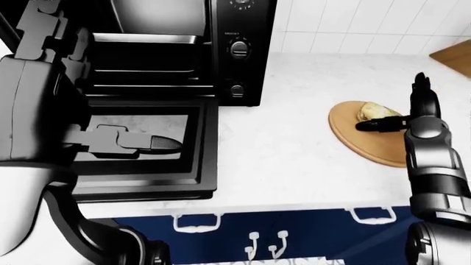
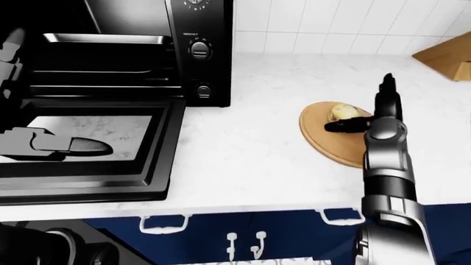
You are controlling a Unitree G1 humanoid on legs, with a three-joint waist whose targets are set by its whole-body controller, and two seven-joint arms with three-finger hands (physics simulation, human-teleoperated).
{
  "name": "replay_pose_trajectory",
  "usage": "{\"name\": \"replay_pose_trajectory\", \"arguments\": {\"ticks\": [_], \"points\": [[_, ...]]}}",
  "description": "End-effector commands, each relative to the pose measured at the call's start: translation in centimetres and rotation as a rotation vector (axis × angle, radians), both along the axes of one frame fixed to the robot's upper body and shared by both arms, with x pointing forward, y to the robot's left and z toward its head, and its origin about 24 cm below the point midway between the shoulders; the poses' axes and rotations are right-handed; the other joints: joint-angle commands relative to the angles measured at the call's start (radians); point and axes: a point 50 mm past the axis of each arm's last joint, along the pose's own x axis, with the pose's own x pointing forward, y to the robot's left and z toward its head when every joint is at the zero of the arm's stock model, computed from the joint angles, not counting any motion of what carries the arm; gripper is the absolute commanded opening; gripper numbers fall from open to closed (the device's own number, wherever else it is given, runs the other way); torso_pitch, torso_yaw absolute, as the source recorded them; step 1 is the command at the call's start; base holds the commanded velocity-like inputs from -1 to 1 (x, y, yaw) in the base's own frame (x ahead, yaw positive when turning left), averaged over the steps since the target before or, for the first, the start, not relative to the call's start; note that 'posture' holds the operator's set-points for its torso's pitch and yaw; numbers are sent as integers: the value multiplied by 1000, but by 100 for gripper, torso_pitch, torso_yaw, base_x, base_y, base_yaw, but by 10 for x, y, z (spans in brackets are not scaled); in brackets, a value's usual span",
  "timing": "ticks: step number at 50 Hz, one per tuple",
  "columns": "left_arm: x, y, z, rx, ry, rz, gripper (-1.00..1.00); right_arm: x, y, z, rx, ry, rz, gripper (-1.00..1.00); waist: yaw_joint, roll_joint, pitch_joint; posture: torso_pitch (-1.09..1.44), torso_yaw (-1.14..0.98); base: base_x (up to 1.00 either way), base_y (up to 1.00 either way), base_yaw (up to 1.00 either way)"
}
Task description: Place the scone on the tray of the toaster oven.
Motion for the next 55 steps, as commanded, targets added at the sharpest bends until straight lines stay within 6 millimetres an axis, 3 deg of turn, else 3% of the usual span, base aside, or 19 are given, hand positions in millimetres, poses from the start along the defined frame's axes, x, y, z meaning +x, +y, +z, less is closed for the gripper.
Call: {"name": "replay_pose_trajectory", "arguments": {"ticks": [1, 5, 7, 8, 9, 12, 17, 18, 24, 25, 29, 32, 49, 55], "points": [[-3, -1, 6, 19, -46, 2, 100, 3, 2, 24, -42, -86, 14, 100, 2, -4, -23, 0, 0, 0, 0, 0], [-3, -1, 6, 20, -44, 2, 100, 3, 2, 21, -36, -80, 18, 100, 2, -5, -23, 0, 0, 0, 0, 0], [-3, -1, 5, 19, -43, 2, 100, 2, 0, 19, -32, -77, 15, 4, 2, -6, -23, 0, 0, 0, 0, 0], [-3, -1, 5, 18, -44, 1, 100, 1, 0, 19, -31, -77, 14, 2, 2, -6, -23, 0, 0, 0, 0, 0], [-3, -1, 5, 18, -43, 2, 100, 1, 0, 19, -28, -77, 15, -15, 2, -7, -23, 0, 0, 0, 0, 0], [-3, -1, 6, 18, -45, 3, 100, 0, -1, 18, -28, -75, 13, -38, 3, -9, -24, 0, 0, 0, 0, 0], [-3, 0, 4, 20, -42, 4, 100, -1, 0, 19, -26, -75, 16, -40, 7, -10, -24, 0, 0, 0, 0, 0], [-3, -1, 4, 19, -43, 4, 100, 0, 1, 19, -26, -74, 19, -51, 7, -10, -24, 0, 0, 0, 0, 0], [-3, 0, 4, 18, -42, 6, 100, 1, 2, 19, -27, -75, 24, -60, 7, -10, -26, 0, 0, 0, 0, 0], [-3, 0, 4, 18, -42, 6, 100, 1, 3, 20, -29, -74, 27, -75, 7, -10, -27, 0, 0, 0, 0, 0], [-3, 0, 3, 17, -41, 6, 100, 1, 3, 21, -34, -75, 31, -98, 7, -10, -28, 0, 0, 0, 0, 0], [-2, 0, 2, 18, -40, 7, 100, 1, 4, 19, -38, -76, 34, -100, 8, -10, -28, 0, 0, 0, 0, 0], [-2, 1, 1, 16, -39, 7, 100, 0, 12, 74, -85, -166, 54, -100, 10, -4, -22, 0, 0, 0, 0, 0], [-1, -1, 2, 16, -40, 1, 100, -4, 33, 104, -106, -227, 110, -100, 10, -2, -19, 0, 0, 0, 0, 0]]}}
